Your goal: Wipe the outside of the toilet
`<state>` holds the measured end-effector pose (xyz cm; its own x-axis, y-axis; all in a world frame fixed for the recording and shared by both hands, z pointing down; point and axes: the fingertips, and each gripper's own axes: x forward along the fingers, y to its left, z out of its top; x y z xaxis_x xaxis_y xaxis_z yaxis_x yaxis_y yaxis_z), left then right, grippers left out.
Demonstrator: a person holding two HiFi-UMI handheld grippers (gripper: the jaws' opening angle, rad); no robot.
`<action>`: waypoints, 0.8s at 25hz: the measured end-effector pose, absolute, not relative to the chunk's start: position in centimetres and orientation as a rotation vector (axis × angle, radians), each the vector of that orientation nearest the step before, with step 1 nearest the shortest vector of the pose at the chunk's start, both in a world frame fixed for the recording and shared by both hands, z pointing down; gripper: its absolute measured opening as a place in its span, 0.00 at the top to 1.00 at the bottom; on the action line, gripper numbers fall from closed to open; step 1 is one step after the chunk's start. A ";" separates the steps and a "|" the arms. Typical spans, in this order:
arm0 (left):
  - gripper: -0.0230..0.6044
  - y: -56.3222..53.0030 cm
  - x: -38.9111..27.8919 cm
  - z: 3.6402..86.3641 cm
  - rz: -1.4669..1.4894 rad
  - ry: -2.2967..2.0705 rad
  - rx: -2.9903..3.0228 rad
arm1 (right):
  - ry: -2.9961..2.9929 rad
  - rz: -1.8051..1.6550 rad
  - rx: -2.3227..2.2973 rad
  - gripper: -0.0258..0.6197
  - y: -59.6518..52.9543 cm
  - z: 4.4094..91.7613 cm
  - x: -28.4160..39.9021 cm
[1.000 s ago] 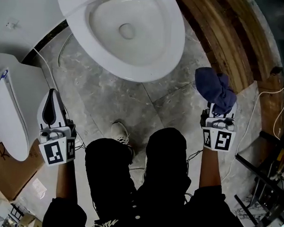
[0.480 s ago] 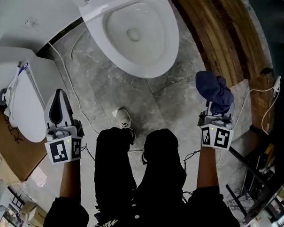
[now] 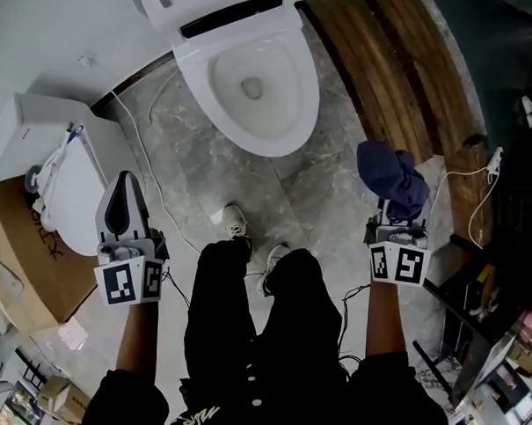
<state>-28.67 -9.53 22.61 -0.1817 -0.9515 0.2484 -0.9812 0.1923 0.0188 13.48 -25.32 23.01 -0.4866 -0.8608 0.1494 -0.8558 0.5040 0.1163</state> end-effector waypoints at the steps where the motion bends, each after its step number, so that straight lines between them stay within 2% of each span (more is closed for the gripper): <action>1: 0.95 -9.5 -28.7 21.8 0.222 -2.247 1.849 | -2.563 -0.032 1.465 0.80 -25.4 21.9 13.2; 5: 0.95 -9.9 -27.5 17.6 0.150 -2.189 1.861 | -2.573 -0.028 1.431 0.80 -25.0 17.3 12.5; 9: 0.95 -9.3 -26.1 14.9 0.219 -2.120 1.885 | -2.577 -0.055 1.433 0.80 -24.0 12.8 12.1; 14: 0.95 -9.7 -26.2 9.1 0.120 -2.157 1.932 | -2.574 -0.054 1.473 0.80 -22.6 8.0 12.3; 20: 0.95 -8.5 -26.4 4.3 0.149 -2.112 1.935 | -2.587 0.000 1.560 0.80 -20.7 2.3 12.9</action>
<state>-26.37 -8.52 4.32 -0.0696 -0.9610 0.2677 -0.9891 0.1014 0.1068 12.91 -20.67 2.26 -0.4613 -0.8813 0.1028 -0.8813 0.4685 0.0619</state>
